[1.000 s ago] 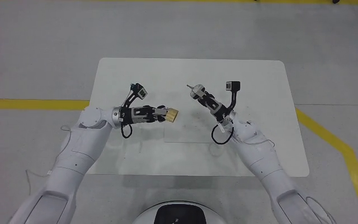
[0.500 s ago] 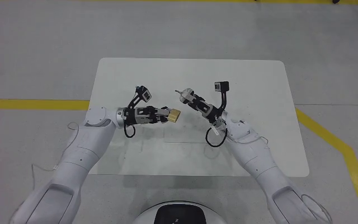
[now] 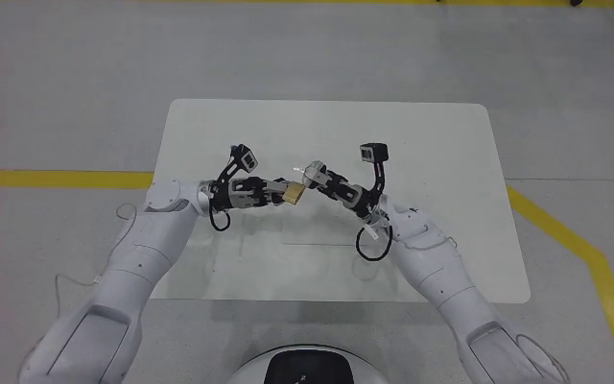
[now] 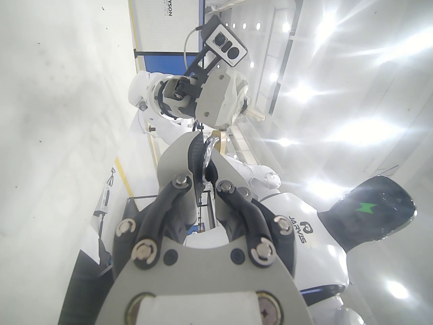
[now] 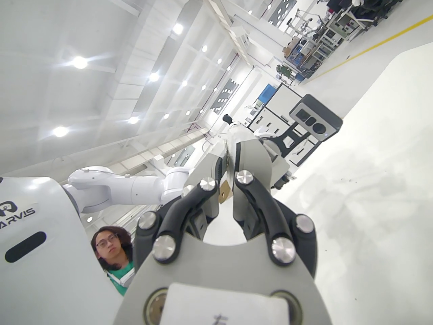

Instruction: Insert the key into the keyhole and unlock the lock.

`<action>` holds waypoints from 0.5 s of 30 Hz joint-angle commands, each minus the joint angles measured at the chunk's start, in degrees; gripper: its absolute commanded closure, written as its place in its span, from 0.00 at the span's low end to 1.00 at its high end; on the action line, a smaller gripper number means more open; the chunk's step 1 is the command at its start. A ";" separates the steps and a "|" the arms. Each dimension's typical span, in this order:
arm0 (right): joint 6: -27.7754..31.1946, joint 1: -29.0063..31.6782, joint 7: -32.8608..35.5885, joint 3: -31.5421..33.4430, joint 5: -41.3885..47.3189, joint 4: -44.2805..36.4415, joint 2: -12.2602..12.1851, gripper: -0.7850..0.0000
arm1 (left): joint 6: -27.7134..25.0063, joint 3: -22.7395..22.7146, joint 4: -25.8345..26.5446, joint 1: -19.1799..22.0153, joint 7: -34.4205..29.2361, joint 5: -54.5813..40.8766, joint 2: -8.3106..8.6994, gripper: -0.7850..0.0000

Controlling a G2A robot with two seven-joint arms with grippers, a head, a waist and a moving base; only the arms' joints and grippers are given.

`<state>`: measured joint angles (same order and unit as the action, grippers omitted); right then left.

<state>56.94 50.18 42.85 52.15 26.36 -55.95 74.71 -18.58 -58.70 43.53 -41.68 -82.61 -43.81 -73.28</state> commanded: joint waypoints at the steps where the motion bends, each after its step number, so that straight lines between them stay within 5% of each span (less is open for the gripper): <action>1: 0.27 0.13 2.21 -0.21 0.38 -0.52 -0.11 1.00 | -0.04 0.05 -0.59 0.31 -0.20 -0.09 -0.13 1.00; 15: 1.06 0.48 3.42 -0.58 -2.34 -3.21 -1.35 1.00 | 2.52 -0.62 -4.05 1.46 -3.97 -3.46 -0.70 1.00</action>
<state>57.95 50.59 46.32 51.15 24.03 -58.93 73.55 -16.85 -59.21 40.13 -40.32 -85.85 -46.35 -73.88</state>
